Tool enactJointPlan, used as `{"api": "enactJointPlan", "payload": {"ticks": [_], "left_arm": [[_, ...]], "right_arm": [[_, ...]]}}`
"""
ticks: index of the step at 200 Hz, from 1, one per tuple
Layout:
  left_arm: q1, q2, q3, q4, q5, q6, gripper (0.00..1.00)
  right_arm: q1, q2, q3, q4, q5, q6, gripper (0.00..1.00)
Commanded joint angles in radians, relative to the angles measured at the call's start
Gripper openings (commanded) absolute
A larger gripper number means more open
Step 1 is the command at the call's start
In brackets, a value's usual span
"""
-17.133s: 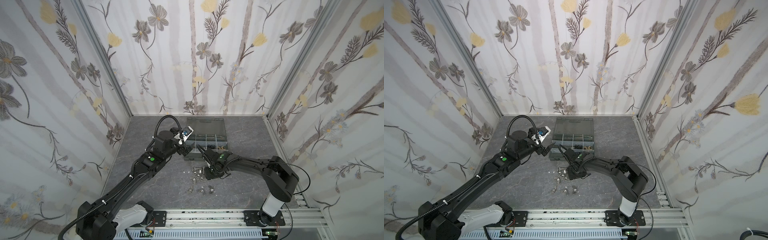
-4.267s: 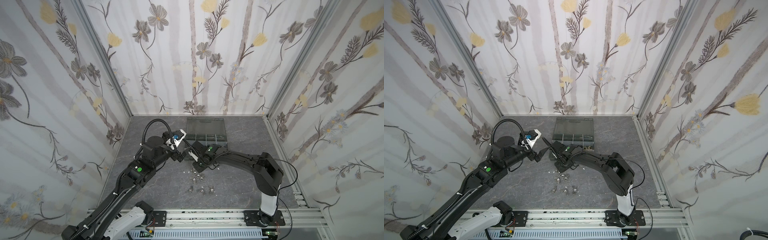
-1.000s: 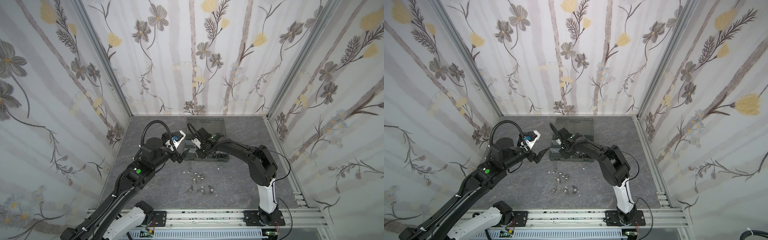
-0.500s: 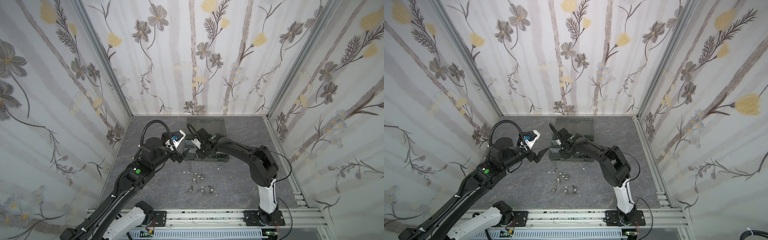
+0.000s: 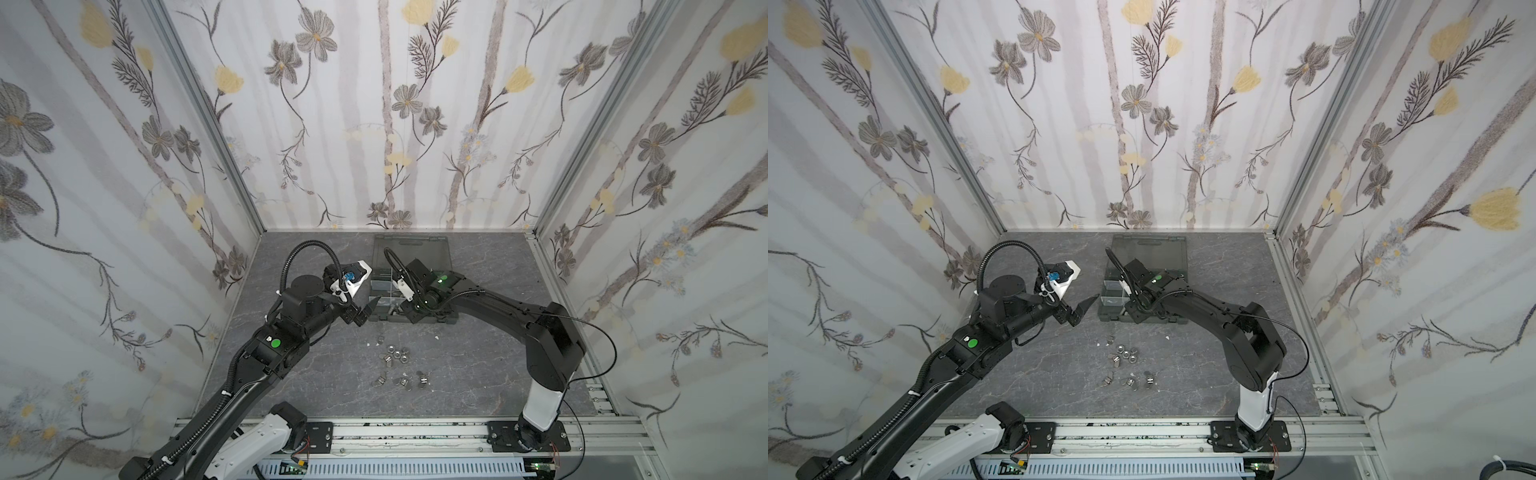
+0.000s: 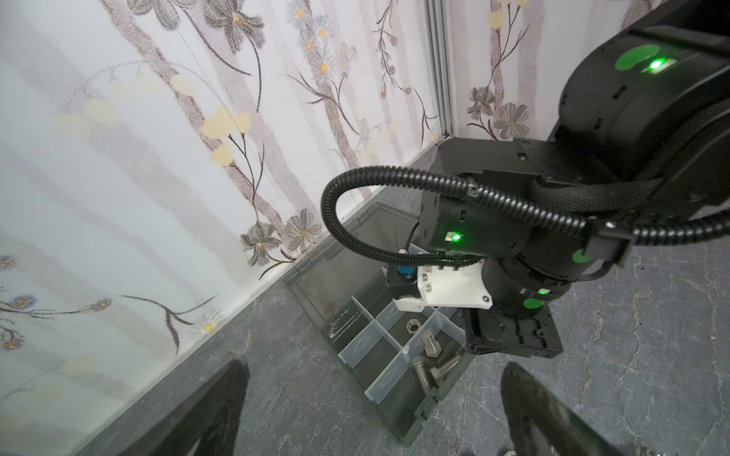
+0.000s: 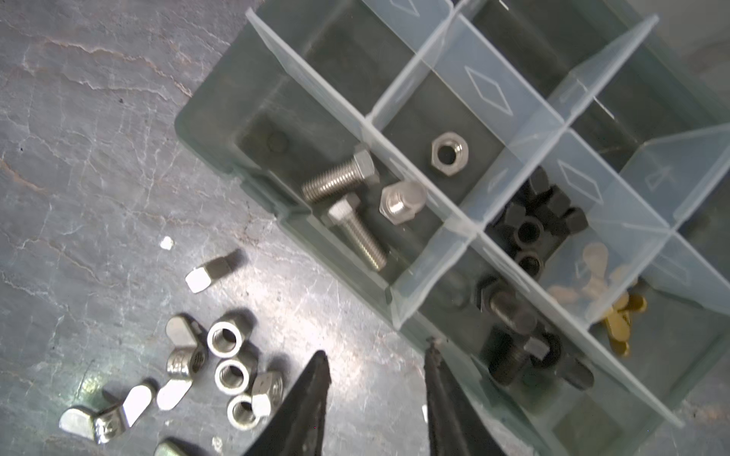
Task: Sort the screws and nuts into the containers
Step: 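Open the right gripper to drop the bolt into the compartment, then move the open right gripper back over the pile, then grasp a silver hex nut from the pile with the right gripper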
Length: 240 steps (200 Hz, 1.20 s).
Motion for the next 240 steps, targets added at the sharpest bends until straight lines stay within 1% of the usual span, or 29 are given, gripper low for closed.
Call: {"api": "enactJointPlan", "payload": {"ticks": [1, 8, 10, 14, 46, 67, 101, 182, 240], "left_arm": [[-0.001, 0.003, 0.002, 0.026, 0.013, 0.006, 1.00], [-0.002, 0.003, 0.004, 0.028, 0.014, 0.005, 1.00], [-0.002, 0.003, 0.003, 0.029, 0.014, 0.005, 1.00], [-0.003, 0.004, 0.002, 0.031, 0.015, 0.005, 1.00], [-0.003, 0.010, -0.002, 0.041, 0.018, 0.008, 1.00], [-0.004, 0.012, -0.004, 0.045, 0.021, 0.009, 1.00], [-0.004, 0.000, -0.006, 0.034, 0.024, 0.010, 1.00], [-0.005, -0.015, -0.009, 0.020, 0.019, 0.005, 1.00], [-0.008, -0.010, -0.008, 0.009, 0.008, 0.006, 1.00]], "right_arm": [[0.021, -0.061, -0.062, -0.025, -0.009, 0.116, 0.42], [0.022, -0.083, -0.093, -0.020, -0.019, 0.151, 0.43], [0.046, -0.090, -0.102, -0.018, -0.022, 0.165, 0.43], [0.059, -0.102, -0.116, -0.013, -0.028, 0.187, 0.43], [0.117, -0.179, -0.258, 0.073, -0.076, 0.370, 0.43], [0.147, -0.175, -0.291, 0.118, -0.100, 0.417, 0.43], [0.185, -0.138, -0.289, 0.120, -0.107, 0.413, 0.44], [0.191, -0.032, -0.232, 0.108, -0.081, 0.346, 0.43], [0.187, 0.036, -0.219, 0.106, -0.082, 0.327, 0.36]]}}
